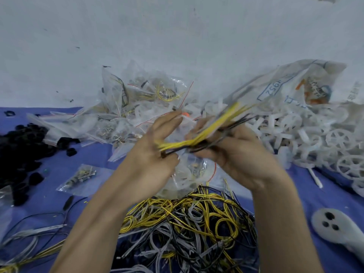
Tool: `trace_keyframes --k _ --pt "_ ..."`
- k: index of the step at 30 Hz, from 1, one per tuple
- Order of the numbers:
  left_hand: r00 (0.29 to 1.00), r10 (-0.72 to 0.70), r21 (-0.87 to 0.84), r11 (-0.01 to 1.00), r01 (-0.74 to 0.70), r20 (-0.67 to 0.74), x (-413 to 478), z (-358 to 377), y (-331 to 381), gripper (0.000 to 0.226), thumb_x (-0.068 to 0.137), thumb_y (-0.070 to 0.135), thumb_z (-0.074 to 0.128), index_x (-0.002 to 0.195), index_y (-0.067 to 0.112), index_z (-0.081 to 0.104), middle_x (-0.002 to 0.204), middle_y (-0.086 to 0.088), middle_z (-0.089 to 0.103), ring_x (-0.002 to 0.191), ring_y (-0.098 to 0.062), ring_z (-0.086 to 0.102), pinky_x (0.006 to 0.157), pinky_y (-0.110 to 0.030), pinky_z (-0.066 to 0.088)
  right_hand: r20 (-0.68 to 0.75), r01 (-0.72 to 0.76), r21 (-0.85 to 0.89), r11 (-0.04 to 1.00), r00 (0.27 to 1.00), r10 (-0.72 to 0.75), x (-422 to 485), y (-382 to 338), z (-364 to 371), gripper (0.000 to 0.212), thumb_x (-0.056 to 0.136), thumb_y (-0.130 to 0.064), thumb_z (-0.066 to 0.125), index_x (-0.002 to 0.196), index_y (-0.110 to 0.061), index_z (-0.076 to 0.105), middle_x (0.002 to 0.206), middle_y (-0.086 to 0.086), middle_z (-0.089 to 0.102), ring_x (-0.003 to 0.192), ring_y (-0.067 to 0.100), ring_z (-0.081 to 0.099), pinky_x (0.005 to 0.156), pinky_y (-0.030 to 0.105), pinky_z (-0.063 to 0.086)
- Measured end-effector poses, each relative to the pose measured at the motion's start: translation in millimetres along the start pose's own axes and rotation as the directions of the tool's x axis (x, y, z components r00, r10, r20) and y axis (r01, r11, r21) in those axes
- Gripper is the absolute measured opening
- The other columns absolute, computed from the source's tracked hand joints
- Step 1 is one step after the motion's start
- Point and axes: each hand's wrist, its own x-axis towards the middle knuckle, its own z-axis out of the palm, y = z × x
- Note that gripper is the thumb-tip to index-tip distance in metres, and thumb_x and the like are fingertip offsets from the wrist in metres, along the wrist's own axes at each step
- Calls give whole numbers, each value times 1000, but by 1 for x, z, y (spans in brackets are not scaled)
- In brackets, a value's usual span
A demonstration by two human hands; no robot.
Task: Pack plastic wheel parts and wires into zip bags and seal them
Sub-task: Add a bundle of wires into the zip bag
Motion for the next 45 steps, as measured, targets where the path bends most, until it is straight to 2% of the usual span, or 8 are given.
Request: trace_keyframes --k 7,11,14,24,31,37,41,45 --pt "997 8 -63 998 -3 78 -2 -8 -1 74 81 -22 43 135 27 48 139 29 38 122 -27 41 67 -4 44 -81 -24 -424 905 997 -11 20 37 14 21 92 5 50 85 -9 64 77 5 71 73 24 69 69 39 59" --pt "991 41 14 999 -43 128 -4 -8 3 79 77 -19 45 138 31 43 140 38 32 114 6 49 70 -7 43 -158 -152 -987 60 983 -96 25 51 16 15 89 0 45 85 -12 52 100 16 65 88 32 58 70 34 45" --pt "980 49 106 992 -70 194 -8 1 6 78 77 -18 46 142 24 39 143 36 29 52 13 43 55 -3 26 -185 -170 -970 -174 980 70 22 59 23 21 88 -7 52 108 -8 58 112 14 63 107 33 59 83 35 47" --pt "996 9 173 985 -25 91 -5 -9 7 68 82 -10 48 140 24 42 143 33 32 40 -8 34 52 -9 35 85 28 -936 351 986 146 -1 6 21 14 95 -11 45 88 -11 57 77 8 54 73 23 48 69 38 37" --pt "967 71 257 957 -136 246 -11 3 16 71 69 10 39 138 26 45 140 35 29 127 26 19 101 4 11 -36 -13 -998 -54 892 451 17 52 34 24 95 -10 41 112 -3 57 128 18 54 114 25 51 91 31 37" --pt "993 59 258 962 -84 102 -10 -9 12 60 81 -7 47 131 26 54 139 28 40 53 -4 52 60 -3 36 56 -4 -951 310 982 182 4 14 21 54 90 -12 55 142 -17 39 146 -3 42 133 9 37 107 22 30" --pt "999 35 220 975 -43 39 -8 -16 9 56 85 -9 49 119 34 61 135 27 45 55 -14 53 62 -23 48 69 17 -915 403 991 116 -7 -6 13 46 95 -9 48 137 -27 47 142 -16 45 125 -4 40 99 7 30" --pt "998 51 228 972 -54 22 -8 -15 10 55 85 -8 50 114 37 63 130 26 49 58 -18 53 66 -27 49 -10 -9 -845 535 1000 1 -7 -9 13 29 94 -4 49 113 -18 67 109 -1 69 103 13 63 89 32 53"
